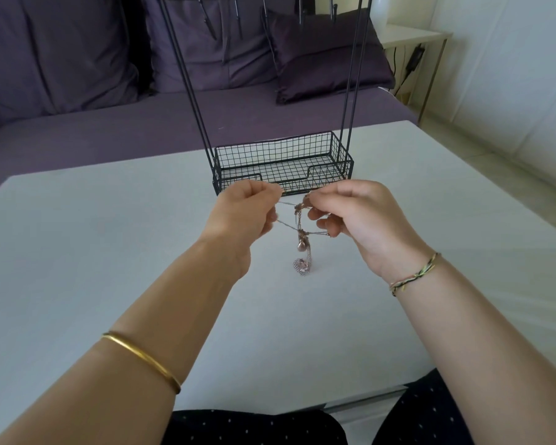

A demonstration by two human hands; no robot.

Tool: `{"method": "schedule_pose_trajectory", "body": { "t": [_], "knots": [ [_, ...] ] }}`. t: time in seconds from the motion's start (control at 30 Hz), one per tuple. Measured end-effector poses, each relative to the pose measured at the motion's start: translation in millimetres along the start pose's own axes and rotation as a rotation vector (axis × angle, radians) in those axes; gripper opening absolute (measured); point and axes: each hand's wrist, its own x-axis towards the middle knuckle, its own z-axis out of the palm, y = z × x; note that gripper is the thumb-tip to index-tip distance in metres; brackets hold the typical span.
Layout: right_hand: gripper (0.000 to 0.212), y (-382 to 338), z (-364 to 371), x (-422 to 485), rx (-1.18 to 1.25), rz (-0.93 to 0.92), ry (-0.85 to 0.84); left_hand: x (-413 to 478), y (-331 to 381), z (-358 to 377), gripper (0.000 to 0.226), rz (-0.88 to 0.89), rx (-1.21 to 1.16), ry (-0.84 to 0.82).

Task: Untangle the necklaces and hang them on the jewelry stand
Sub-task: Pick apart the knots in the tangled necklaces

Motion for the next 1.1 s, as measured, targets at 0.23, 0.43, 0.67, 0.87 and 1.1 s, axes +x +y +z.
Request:
{"method": "schedule_pose_trajectory", "body": {
  "t": [0.23,0.43,0.67,0.87,1.1],
  "knots": [
    [0.014,-3,2,-1,0.142,0.002,0.037,-4,1,3,0.028,0.05,0.156,-0.069],
    [0.017,-5,5,-2,0.165,-0.011,0.069,-7,-1,8,0.017,0.171,0.362,-0.017],
    [0.021,-3,3,1,0.155,-0.029,0.066,-5,-6,5,0.013,0.229,0.422,-0.047],
    [0.024,-1,2,5,0.217,0.01,0.124,-5,-6,7,0.009,0.257,0.426,-0.088],
    [0.02,-2,0,9,0.363,0.118,0.145,-4,-5,1,0.01,0.019,0.143,-0.138]
  ]
}}
